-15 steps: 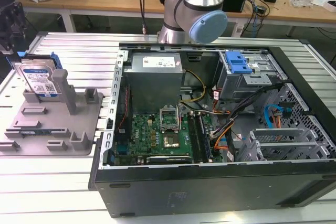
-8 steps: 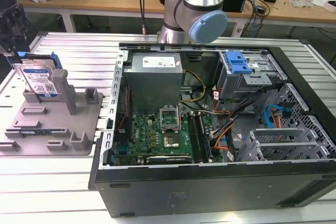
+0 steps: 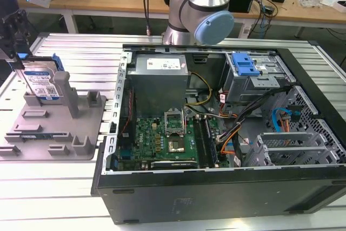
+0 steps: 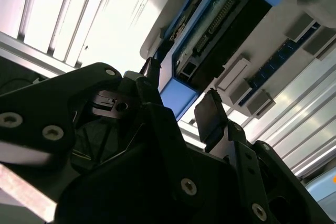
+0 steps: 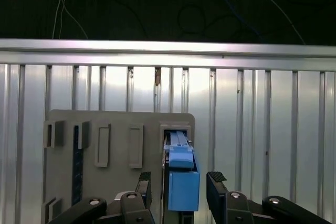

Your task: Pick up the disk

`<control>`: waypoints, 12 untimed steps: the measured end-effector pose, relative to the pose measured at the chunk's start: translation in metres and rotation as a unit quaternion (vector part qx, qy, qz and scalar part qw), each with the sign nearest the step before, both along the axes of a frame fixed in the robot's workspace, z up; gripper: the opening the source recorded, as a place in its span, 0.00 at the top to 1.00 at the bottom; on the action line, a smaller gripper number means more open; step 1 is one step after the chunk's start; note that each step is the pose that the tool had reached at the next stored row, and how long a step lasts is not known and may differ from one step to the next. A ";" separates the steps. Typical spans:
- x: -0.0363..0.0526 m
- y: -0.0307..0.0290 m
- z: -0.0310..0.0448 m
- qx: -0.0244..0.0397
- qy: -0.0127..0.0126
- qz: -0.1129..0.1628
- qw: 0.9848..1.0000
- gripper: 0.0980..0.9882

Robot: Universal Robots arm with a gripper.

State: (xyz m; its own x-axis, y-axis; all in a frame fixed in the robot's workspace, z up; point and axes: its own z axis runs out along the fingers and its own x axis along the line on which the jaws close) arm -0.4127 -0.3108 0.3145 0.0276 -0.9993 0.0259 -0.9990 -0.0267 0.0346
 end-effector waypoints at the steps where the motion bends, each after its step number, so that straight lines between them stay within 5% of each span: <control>1: -0.0003 0.0001 -0.0010 0.000 0.000 0.000 1.000 0.50; 12: -0.0014 0.0019 -0.0082 -0.004 0.000 0.000 1.000 0.50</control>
State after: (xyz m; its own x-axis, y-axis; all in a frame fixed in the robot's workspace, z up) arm -0.4141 -0.3089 0.3063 0.0276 -0.9991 0.0335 -0.9990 -0.0264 0.0347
